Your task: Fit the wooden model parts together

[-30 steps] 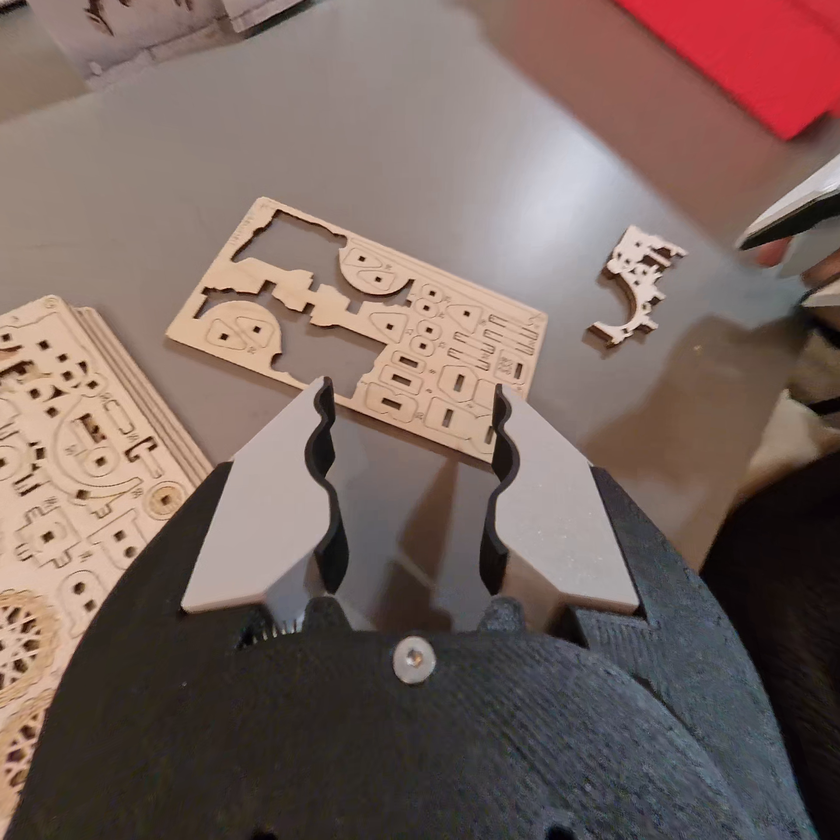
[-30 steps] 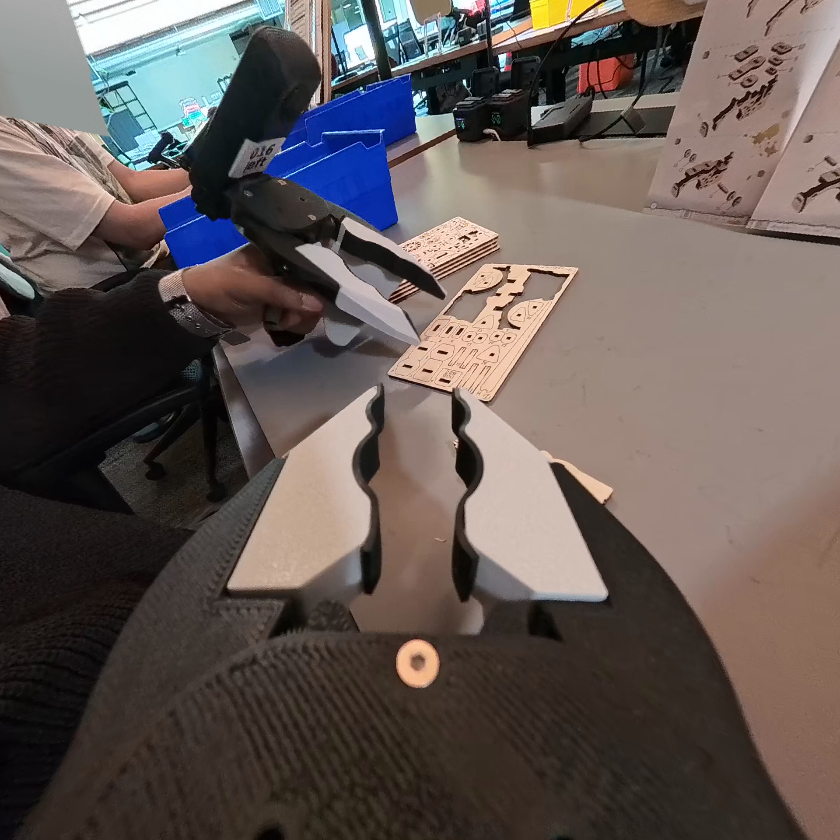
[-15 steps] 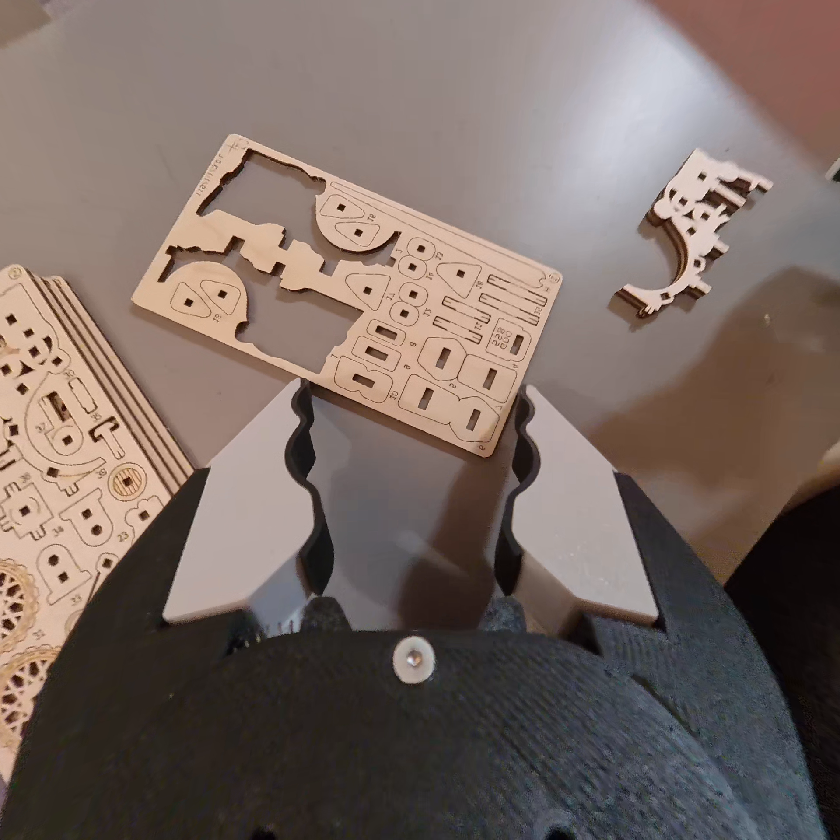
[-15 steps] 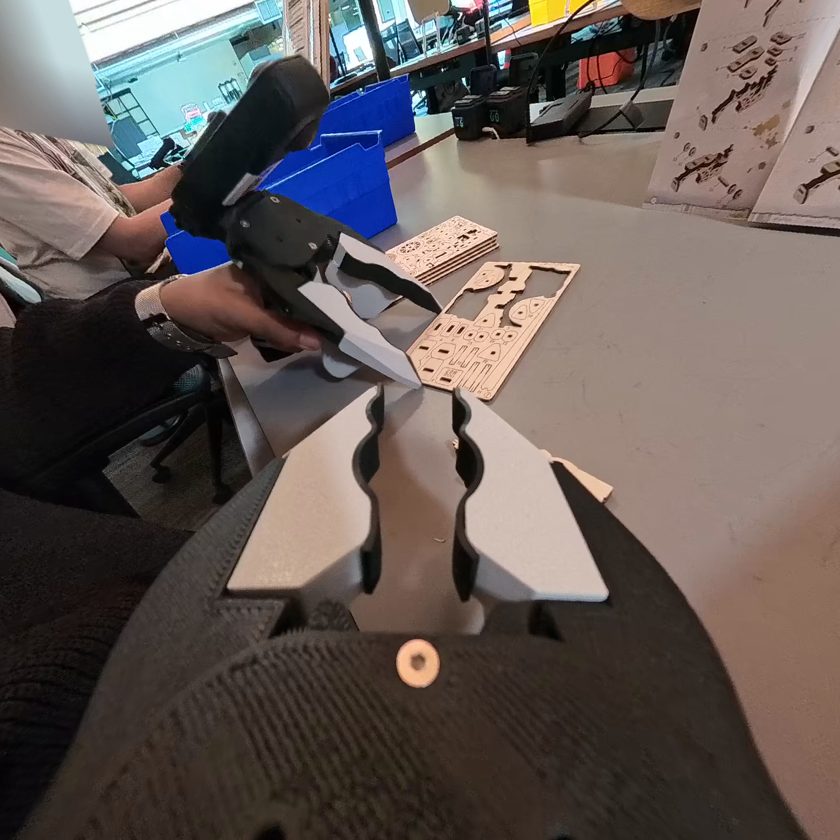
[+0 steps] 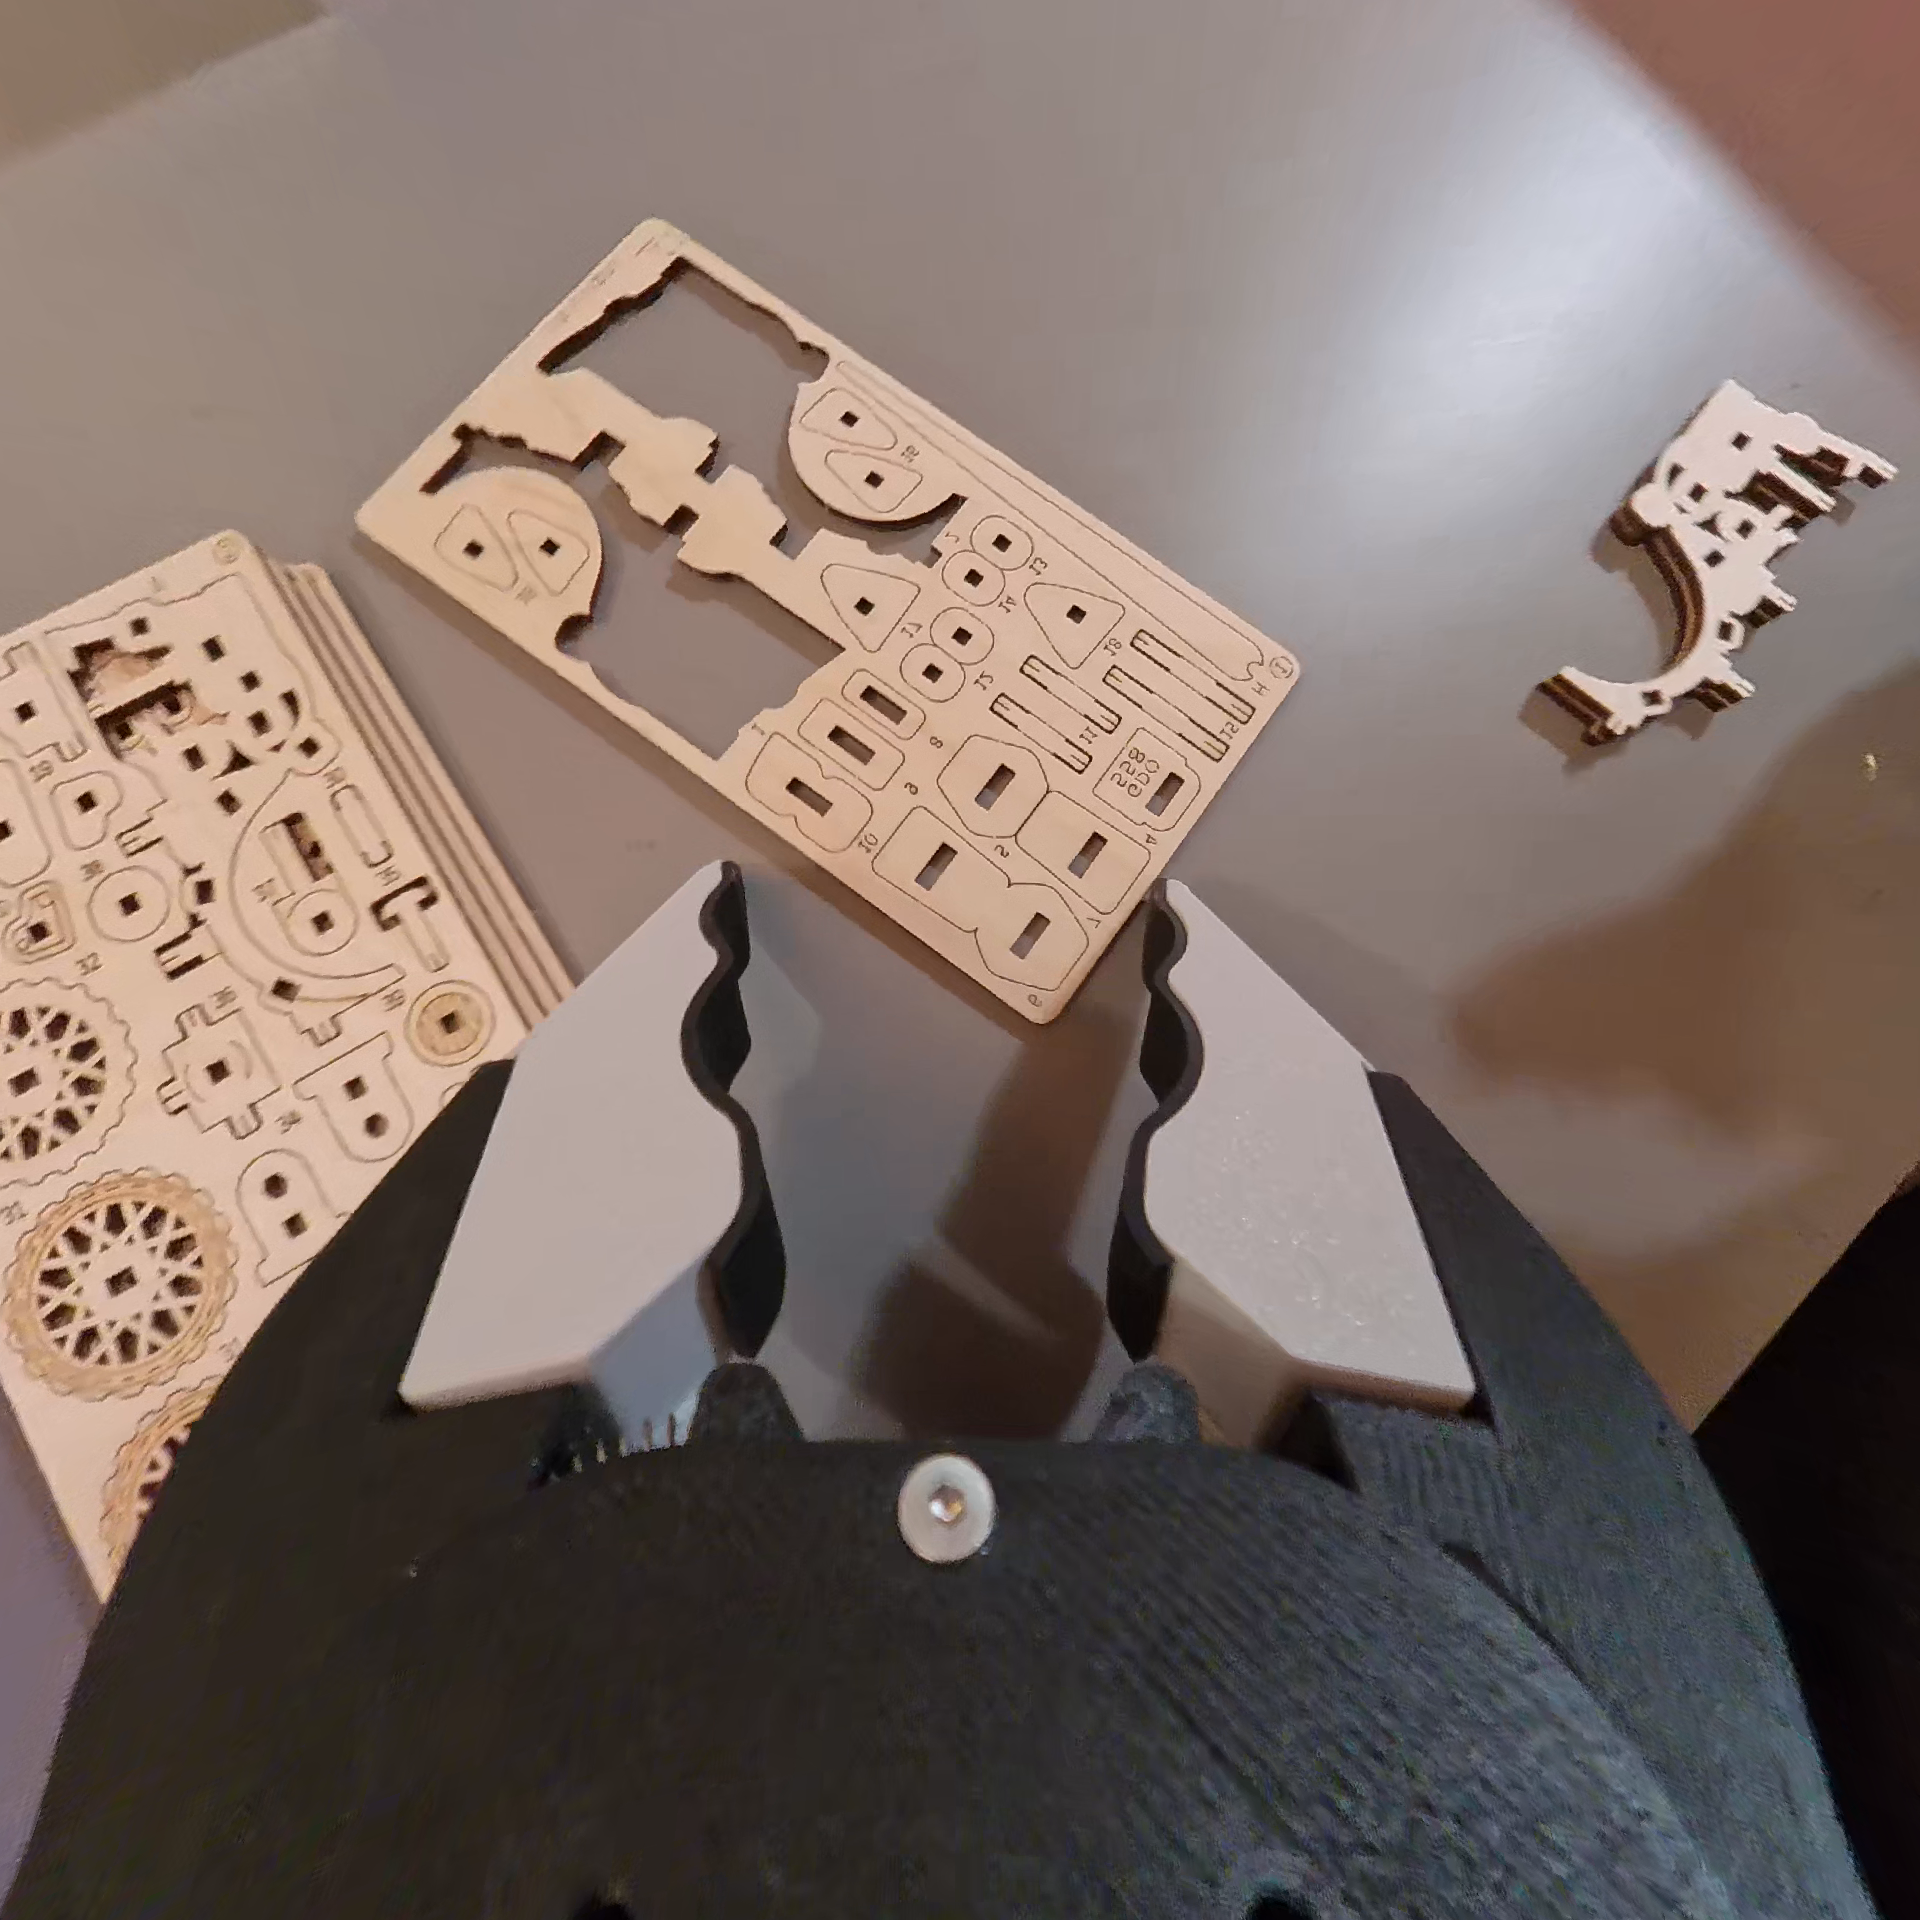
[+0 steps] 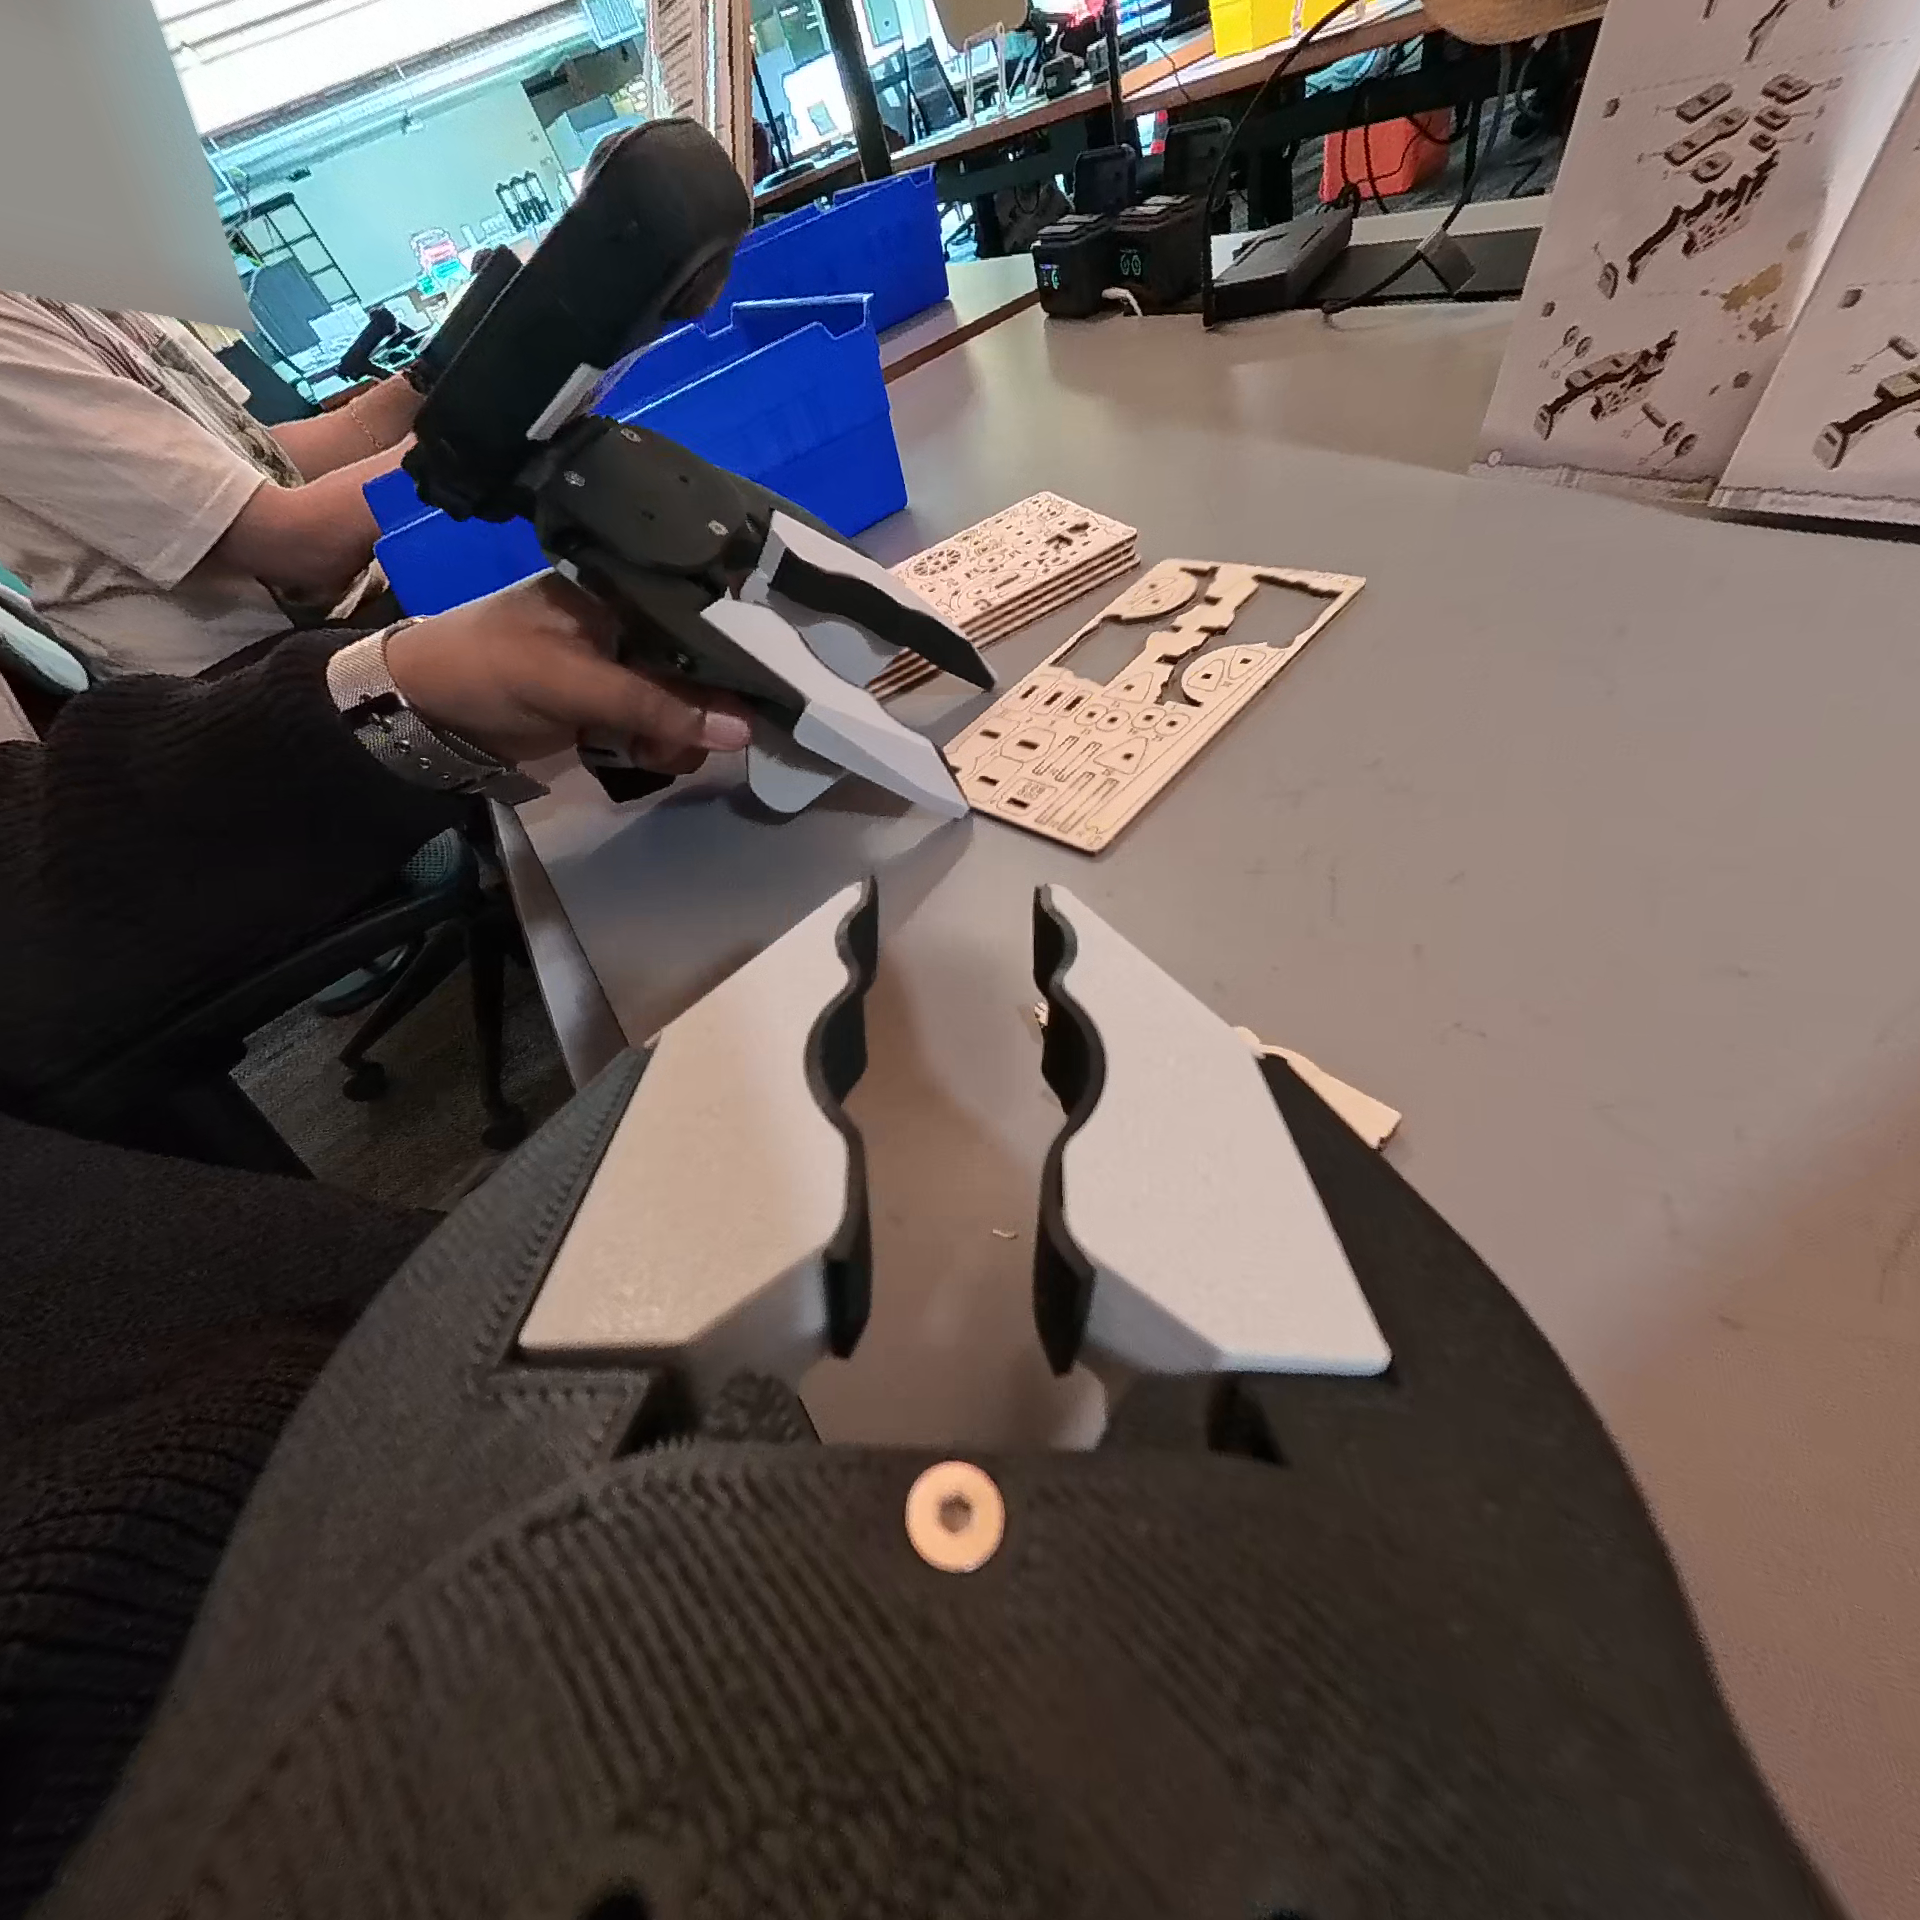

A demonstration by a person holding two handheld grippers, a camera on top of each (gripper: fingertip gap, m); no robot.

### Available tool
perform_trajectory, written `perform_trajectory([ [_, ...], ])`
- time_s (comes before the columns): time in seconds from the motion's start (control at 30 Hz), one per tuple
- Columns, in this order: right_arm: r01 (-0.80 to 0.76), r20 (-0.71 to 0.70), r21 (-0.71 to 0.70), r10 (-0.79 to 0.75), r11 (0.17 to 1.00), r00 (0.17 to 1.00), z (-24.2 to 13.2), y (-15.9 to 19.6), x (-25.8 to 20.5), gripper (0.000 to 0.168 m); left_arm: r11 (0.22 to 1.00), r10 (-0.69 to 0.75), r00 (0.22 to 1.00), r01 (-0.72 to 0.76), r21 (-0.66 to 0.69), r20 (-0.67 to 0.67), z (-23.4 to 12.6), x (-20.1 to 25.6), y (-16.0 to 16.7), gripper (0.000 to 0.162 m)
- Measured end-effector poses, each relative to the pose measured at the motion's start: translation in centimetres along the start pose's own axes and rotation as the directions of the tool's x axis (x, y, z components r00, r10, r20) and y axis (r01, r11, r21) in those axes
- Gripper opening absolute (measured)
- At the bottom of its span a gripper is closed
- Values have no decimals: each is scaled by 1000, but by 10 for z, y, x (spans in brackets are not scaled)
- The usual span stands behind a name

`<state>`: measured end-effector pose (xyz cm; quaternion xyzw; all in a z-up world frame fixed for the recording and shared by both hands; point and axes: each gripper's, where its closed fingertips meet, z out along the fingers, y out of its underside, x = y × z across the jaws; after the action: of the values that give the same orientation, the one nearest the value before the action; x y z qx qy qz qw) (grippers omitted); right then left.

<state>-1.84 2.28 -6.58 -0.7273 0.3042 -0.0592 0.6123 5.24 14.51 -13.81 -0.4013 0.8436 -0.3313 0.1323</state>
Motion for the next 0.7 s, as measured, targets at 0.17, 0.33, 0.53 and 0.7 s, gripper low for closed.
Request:
perform_trajectory([
  [0.17, 0, 1, 2, 0, 1000, 1000, 0, 0, 0, 28, 998, -65, 998, 64, 21, 26, -2, -12, -1, 64],
  [0.33, 1, 1, 0, -1, 1000, 1000, 0, 0, 0, 29, 998, -56, 998, 55, 28, 27, 0, -11, -2, 63],
  [0.53, -1, 1, 0, 1, 1000, 1000, 0, 0, 0, 28, 997, -77, 997, 78, 28, -13, -1, -6, -3, 61],
  [0.7, 2, 0, 1, -2, 1000, 1000, 0, 0, 0, 28, 971, -182, 982, 189, 147, -57, -32, -15, -29, 66],
])
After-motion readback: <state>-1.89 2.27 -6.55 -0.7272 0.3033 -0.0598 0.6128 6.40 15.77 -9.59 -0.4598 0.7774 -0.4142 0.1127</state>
